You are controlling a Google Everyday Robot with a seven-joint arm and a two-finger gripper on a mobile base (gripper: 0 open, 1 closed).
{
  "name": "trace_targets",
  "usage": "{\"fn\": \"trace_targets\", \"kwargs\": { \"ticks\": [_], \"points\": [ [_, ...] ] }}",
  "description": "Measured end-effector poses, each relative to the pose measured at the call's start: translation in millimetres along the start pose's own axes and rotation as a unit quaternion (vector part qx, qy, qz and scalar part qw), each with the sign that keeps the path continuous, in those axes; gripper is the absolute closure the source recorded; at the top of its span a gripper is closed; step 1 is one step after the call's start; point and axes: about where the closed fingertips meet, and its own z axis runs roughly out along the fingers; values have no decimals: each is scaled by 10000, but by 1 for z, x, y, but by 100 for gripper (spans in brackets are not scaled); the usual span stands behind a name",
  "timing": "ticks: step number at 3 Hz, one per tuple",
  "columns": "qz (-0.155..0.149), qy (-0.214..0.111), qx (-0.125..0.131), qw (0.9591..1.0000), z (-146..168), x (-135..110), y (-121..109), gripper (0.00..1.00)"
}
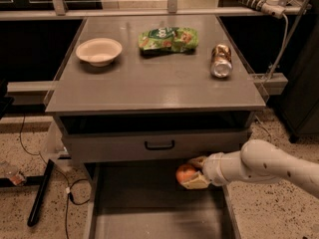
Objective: Place orange into middle drawer
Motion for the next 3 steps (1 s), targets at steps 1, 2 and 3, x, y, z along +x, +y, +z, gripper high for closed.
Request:
{"fn": "trace_targets", "kwargs": {
  "ticks": [1, 2, 3],
  "points": [
    [290, -100, 397, 9987, 13, 13, -5, 100],
    [400, -301, 614, 9969, 10, 17, 3, 100],
    [456, -305, 599, 9967, 18, 23, 4, 100]
  ]
}}
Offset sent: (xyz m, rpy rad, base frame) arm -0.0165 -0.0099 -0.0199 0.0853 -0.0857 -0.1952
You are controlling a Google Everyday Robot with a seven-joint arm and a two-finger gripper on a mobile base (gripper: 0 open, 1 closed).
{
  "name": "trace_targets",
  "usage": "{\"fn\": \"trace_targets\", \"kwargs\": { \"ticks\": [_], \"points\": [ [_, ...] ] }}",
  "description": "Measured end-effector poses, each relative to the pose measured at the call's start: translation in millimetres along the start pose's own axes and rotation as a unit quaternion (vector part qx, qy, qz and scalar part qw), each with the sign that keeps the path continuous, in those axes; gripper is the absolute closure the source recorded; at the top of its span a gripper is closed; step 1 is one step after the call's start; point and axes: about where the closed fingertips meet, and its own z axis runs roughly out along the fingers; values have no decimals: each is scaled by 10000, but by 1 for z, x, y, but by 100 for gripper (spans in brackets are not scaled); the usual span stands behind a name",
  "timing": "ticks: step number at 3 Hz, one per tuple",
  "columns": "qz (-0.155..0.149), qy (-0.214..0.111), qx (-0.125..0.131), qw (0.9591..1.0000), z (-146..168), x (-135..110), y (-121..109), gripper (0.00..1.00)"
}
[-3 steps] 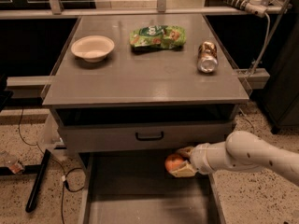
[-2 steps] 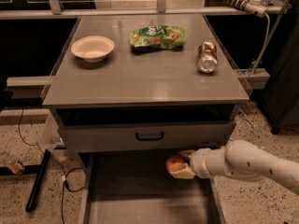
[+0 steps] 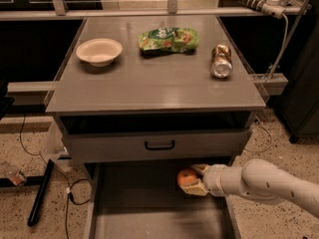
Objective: Place orange into middle drawer
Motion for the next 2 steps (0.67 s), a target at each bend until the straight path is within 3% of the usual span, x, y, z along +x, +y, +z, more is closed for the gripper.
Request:
{"fn": "trace_targets", "kwargs": {
  "ticks": [2],
  "points": [
    [-192, -326, -303, 9988, 43, 35, 7, 100]
  ]
}}
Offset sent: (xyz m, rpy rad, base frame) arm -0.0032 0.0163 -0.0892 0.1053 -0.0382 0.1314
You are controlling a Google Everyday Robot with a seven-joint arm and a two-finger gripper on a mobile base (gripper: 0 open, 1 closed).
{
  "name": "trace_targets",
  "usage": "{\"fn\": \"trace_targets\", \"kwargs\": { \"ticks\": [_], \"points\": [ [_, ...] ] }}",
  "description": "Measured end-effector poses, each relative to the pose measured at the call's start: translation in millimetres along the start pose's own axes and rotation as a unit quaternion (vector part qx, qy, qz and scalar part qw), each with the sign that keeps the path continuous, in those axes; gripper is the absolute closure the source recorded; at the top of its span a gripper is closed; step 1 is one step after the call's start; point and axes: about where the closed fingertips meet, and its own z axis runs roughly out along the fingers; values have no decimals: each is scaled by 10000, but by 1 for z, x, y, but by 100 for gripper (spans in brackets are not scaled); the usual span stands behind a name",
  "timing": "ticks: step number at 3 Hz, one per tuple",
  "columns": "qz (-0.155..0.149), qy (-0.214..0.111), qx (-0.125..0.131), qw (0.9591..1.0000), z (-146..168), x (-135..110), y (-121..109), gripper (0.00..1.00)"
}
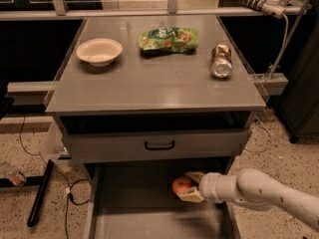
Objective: Place orange into middle drawer
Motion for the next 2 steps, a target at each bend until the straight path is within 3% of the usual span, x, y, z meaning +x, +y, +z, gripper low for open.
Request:
{"fn": "trace_targets", "kwargs": {
  "ticks": [2],
  "points": [
    [-217, -315, -470, 9982, 32, 28, 21, 100]
  ]
}}
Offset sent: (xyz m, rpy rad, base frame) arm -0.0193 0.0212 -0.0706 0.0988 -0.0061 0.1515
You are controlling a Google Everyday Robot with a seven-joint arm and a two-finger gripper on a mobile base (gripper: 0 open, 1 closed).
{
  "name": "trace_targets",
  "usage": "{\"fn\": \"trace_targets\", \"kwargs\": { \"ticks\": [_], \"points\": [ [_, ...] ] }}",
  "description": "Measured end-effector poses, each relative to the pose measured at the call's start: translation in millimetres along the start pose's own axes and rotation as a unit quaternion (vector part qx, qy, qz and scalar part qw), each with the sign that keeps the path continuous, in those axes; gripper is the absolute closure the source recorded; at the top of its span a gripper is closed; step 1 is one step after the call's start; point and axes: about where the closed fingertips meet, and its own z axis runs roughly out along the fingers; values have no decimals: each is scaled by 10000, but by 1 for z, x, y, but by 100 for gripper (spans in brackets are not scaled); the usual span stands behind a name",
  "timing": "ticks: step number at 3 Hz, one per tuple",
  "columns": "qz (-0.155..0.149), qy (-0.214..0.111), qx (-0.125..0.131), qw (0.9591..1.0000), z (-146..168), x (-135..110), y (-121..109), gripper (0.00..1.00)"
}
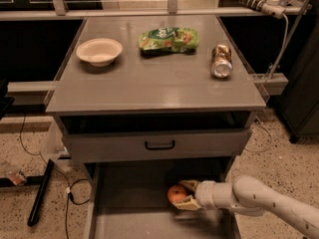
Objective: Place orange into middle drawer
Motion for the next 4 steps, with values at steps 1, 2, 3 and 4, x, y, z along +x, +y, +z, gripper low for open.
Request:
{"fn": "trace_targets", "kwargs": {
  "ticks": [1, 2, 3, 4],
  "points": [
    [-39, -55, -92, 9999, 18, 16, 4, 100],
    [-68, -67, -146, 9998, 35, 25, 5, 100],
    [-67, -68, -148, 9998, 33, 23, 5, 93],
    [-67, -68, -148, 9998, 33, 23, 5, 75]
  ]
}}
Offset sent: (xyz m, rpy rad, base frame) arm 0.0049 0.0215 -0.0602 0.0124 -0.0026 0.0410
